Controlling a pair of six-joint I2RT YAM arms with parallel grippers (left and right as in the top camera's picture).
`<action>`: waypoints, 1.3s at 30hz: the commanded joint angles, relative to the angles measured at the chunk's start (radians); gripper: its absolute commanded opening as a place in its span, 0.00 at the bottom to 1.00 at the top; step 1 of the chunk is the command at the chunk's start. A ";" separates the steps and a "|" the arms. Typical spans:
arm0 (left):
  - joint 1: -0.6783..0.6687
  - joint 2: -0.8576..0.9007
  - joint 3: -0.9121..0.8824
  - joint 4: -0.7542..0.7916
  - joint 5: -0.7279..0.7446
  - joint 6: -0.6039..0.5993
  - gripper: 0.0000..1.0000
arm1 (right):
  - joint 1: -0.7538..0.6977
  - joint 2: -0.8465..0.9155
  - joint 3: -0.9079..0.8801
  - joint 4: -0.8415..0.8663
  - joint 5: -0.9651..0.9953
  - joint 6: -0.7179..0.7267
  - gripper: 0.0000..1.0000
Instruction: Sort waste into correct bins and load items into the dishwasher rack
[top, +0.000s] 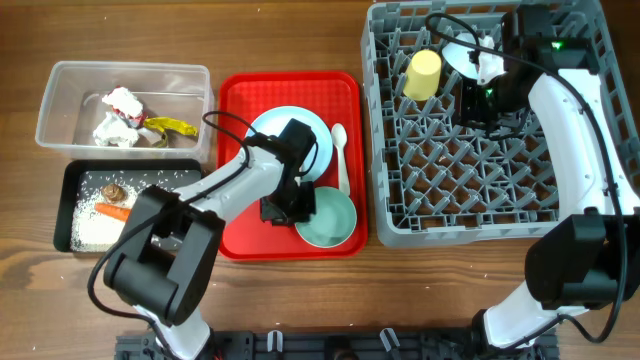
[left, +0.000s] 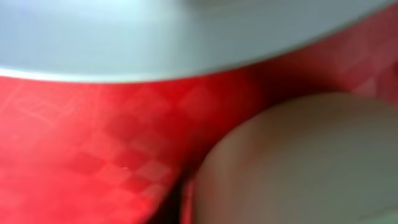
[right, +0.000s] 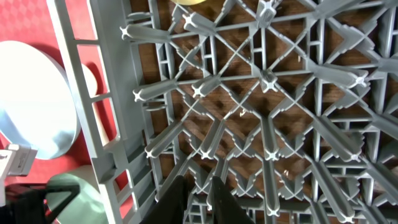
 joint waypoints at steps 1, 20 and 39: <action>-0.001 -0.008 -0.003 0.001 0.029 -0.006 0.04 | 0.003 -0.018 -0.001 -0.006 -0.016 0.005 0.16; -0.071 -0.227 0.220 0.128 -0.036 -0.019 0.04 | 0.011 -0.018 0.000 -0.110 -0.318 -0.229 0.54; -0.101 -0.138 0.447 0.061 -0.040 -0.062 0.04 | 0.013 -0.283 0.001 -0.032 -0.305 -0.255 0.56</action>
